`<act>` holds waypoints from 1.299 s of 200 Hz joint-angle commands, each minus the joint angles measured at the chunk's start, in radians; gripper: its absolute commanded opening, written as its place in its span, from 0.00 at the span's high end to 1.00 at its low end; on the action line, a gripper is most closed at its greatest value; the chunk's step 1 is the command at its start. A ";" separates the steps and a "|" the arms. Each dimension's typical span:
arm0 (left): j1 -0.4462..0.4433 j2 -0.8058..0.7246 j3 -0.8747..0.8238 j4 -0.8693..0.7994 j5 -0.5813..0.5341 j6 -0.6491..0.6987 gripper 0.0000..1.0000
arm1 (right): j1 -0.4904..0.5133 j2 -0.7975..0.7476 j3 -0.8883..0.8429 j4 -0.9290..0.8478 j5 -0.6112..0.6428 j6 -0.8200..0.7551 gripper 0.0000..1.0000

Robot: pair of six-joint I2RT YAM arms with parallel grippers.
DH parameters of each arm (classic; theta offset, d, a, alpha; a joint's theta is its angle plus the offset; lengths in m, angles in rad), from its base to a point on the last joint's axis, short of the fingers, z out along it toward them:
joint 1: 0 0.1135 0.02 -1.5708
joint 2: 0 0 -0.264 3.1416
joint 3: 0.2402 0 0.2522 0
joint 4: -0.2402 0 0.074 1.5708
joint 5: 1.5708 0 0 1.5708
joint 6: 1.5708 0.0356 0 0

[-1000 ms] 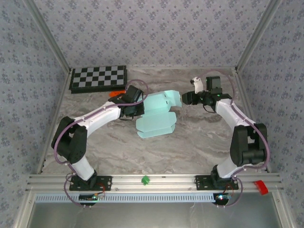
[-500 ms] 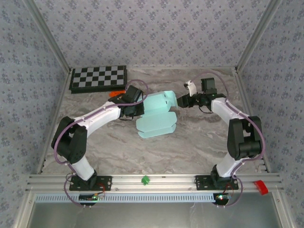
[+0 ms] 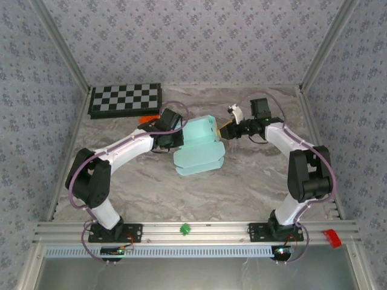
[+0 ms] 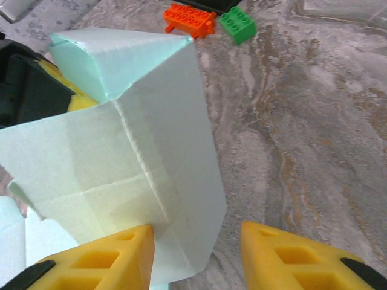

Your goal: Fold the paper box

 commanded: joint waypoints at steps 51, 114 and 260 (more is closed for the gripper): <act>0.005 -0.017 0.050 0.002 0.032 0.011 1.00 | 0.032 0.029 0.047 -0.034 -0.033 -0.024 0.57; 0.004 -0.017 0.060 0.003 0.060 0.030 1.00 | 0.071 0.053 0.047 0.029 0.022 0.011 0.55; 0.004 -0.020 0.059 0.006 0.067 0.027 1.00 | 0.135 0.076 0.035 0.081 0.151 0.018 0.51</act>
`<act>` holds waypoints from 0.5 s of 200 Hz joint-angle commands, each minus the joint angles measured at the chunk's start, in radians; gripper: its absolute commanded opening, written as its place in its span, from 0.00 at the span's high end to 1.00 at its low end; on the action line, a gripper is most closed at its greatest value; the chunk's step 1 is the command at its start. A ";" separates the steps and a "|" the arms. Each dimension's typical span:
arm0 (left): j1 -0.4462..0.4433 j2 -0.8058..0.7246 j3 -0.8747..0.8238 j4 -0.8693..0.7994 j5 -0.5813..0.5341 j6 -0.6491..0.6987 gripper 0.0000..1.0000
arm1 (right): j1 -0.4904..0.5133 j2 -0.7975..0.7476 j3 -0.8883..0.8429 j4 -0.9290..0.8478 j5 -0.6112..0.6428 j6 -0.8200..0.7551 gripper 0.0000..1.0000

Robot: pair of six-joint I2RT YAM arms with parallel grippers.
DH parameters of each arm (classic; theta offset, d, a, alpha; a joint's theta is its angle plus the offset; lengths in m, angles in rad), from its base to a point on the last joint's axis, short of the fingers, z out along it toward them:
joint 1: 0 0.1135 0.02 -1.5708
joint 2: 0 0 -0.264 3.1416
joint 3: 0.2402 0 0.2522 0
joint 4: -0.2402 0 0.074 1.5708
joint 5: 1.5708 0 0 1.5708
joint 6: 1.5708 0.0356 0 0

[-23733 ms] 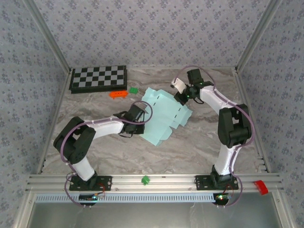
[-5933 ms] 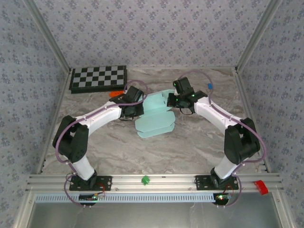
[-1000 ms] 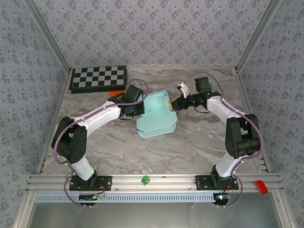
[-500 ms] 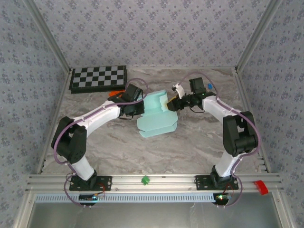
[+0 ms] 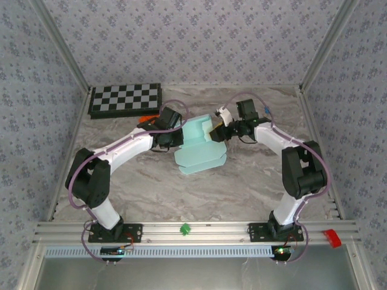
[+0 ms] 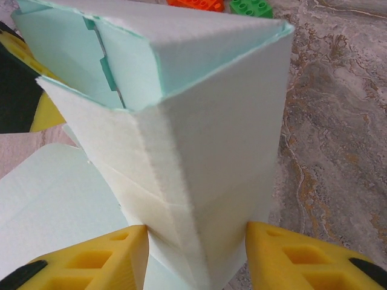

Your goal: Fold the paper box

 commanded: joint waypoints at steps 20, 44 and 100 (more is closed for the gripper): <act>-0.003 -0.024 0.037 0.031 0.045 0.009 1.00 | 0.028 0.025 0.011 0.036 0.037 0.012 0.49; -0.003 -0.025 0.037 0.031 0.048 0.012 1.00 | 0.036 0.033 0.012 0.044 0.048 0.013 0.49; -0.002 -0.028 0.037 0.034 0.056 0.014 1.00 | 0.046 0.050 0.017 0.061 0.112 0.024 0.48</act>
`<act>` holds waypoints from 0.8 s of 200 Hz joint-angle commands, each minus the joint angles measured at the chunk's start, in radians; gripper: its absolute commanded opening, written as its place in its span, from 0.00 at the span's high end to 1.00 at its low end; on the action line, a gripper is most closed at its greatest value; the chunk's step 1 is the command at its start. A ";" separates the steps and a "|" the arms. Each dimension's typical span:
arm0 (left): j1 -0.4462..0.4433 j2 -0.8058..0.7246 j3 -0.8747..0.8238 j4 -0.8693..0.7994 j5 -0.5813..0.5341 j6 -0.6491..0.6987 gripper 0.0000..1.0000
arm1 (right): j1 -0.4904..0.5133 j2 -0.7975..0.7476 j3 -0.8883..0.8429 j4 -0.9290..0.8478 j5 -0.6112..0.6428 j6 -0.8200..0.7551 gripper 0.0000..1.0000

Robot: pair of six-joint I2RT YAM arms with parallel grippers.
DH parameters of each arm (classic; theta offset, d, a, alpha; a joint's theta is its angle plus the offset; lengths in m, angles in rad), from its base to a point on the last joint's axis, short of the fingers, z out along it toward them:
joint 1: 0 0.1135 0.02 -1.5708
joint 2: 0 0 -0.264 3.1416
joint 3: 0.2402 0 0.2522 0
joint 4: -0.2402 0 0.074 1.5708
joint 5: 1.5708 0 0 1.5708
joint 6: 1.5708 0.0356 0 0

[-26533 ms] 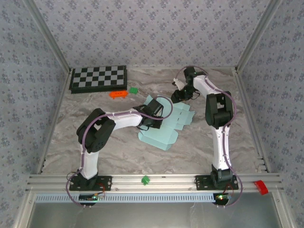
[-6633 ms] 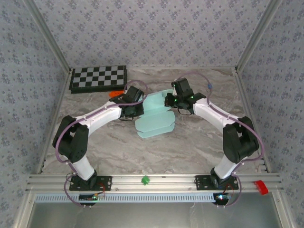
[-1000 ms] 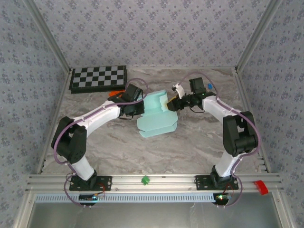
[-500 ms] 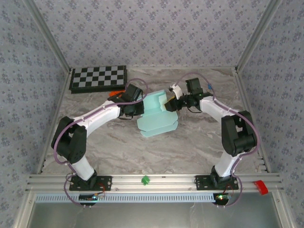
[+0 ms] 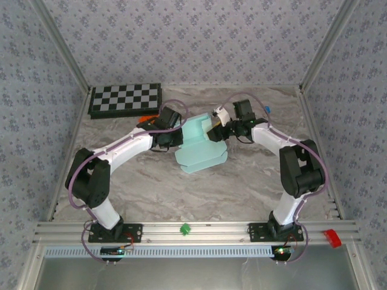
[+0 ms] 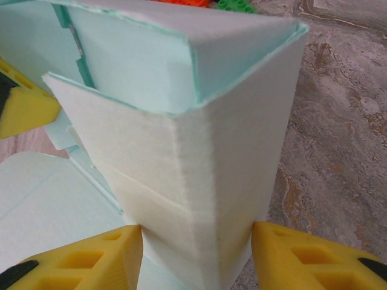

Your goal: Fold the paper box

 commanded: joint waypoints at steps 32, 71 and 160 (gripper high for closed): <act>-0.007 -0.028 0.039 0.040 0.064 0.014 1.00 | 0.025 0.040 0.021 0.014 0.063 0.022 0.49; -0.008 -0.029 0.043 0.039 0.066 0.016 1.00 | 0.035 0.049 0.021 0.017 0.117 0.027 0.56; -0.007 -0.025 0.040 0.043 0.071 0.014 1.00 | 0.062 0.058 0.022 0.035 0.230 0.052 0.78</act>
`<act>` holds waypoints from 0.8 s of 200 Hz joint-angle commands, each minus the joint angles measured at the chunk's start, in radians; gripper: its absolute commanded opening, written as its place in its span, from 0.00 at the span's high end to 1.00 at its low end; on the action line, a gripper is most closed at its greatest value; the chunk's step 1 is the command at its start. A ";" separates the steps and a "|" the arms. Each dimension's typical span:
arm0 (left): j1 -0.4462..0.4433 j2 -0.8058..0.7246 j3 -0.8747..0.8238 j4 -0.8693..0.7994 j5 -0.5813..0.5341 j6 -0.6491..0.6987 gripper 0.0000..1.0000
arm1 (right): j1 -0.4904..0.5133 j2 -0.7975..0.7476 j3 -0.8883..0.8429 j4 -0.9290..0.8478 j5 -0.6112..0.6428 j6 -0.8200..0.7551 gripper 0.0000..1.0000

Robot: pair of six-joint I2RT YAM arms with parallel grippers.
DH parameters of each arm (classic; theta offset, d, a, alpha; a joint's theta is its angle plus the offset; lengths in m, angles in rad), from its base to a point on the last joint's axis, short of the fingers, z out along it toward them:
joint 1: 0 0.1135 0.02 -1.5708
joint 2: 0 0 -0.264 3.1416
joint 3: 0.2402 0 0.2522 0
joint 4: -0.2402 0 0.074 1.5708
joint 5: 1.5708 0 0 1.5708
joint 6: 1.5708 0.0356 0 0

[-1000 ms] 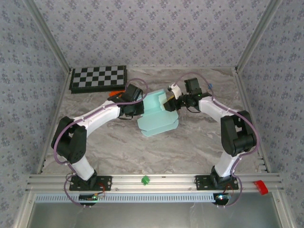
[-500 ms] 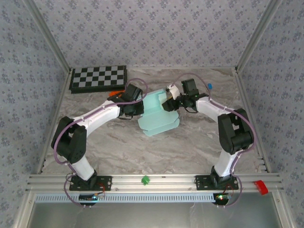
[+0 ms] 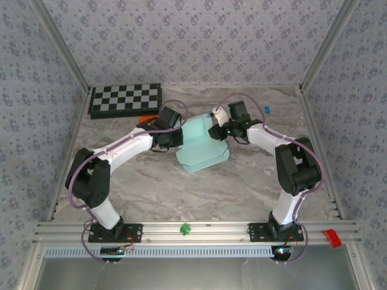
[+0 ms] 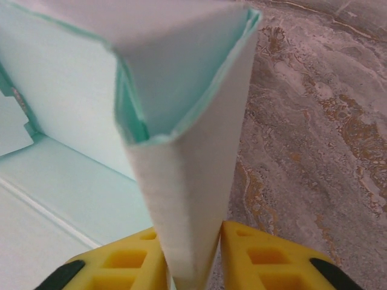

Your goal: Fold the paper box

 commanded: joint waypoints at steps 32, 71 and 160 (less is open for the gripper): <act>-0.007 -0.024 0.042 0.050 0.065 0.011 1.00 | 0.045 0.027 0.020 0.016 0.101 0.034 0.78; -0.006 -0.024 0.040 0.048 0.067 0.011 1.00 | 0.057 0.035 0.019 0.044 0.140 0.068 0.75; -0.007 -0.025 0.037 0.048 0.067 0.011 1.00 | 0.063 0.066 0.068 0.031 0.118 0.088 0.72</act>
